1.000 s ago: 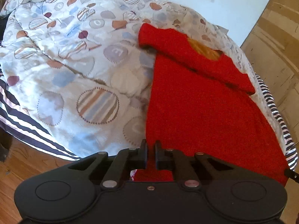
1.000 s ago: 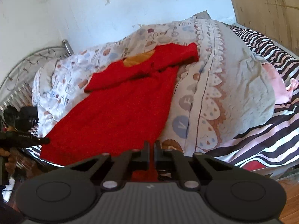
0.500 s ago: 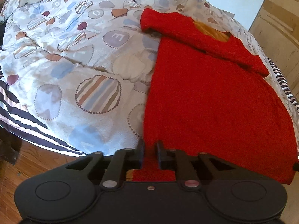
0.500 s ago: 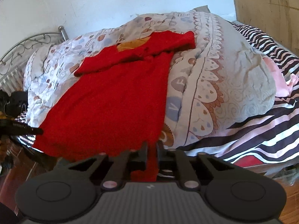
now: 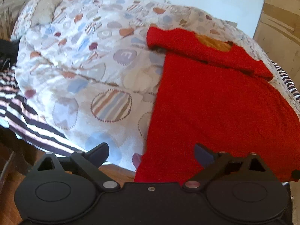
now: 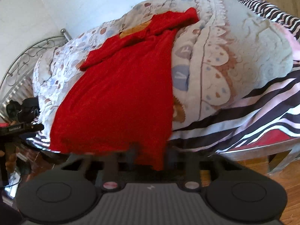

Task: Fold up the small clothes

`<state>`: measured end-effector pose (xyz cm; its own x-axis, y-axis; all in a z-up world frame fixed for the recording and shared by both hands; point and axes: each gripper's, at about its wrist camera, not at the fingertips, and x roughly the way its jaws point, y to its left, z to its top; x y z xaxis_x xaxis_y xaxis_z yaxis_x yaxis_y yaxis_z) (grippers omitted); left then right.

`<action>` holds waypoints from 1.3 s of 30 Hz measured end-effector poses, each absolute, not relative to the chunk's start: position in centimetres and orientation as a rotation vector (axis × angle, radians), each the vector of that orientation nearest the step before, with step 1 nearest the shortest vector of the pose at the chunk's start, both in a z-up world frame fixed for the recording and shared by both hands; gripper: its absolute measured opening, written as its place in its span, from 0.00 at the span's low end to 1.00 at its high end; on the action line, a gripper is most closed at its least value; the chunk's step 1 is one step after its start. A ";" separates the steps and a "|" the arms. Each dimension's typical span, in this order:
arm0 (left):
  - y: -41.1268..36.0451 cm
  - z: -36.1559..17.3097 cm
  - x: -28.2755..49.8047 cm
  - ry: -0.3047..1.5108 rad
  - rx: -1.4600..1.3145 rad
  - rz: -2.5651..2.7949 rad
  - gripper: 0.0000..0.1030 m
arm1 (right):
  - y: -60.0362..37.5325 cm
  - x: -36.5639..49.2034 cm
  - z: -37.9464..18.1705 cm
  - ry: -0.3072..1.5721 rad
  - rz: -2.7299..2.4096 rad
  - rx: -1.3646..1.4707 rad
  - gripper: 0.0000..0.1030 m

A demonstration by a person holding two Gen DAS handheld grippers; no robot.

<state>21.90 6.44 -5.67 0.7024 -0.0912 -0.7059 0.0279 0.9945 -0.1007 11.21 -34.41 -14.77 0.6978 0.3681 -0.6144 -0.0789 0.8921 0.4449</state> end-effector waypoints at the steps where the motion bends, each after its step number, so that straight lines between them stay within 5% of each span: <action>1: 6.3 -5.4 21.6 0.770 -0.076 -0.074 0.95 | -34.3 11.0 -14.5 0.764 0.277 0.398 0.09; 11: -0.6 -5.6 17.0 0.517 0.172 -0.289 0.98 | -33.8 9.5 -7.0 0.543 0.442 0.558 0.06; 30: -10.1 -9.2 18.5 0.555 0.442 -0.293 0.96 | -31.2 19.3 -2.0 0.467 0.515 0.771 0.07; 39: -11.7 -11.5 18.4 0.565 0.574 -0.212 0.80 | -31.8 19.2 -1.3 0.441 0.506 0.792 0.07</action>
<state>18.40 -11.70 -11.48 0.8283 -0.0356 -0.5592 0.3416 0.8231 0.4537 19.22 -31.77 -1.30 0.7946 0.5790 -0.1829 -0.2601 0.5967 0.7592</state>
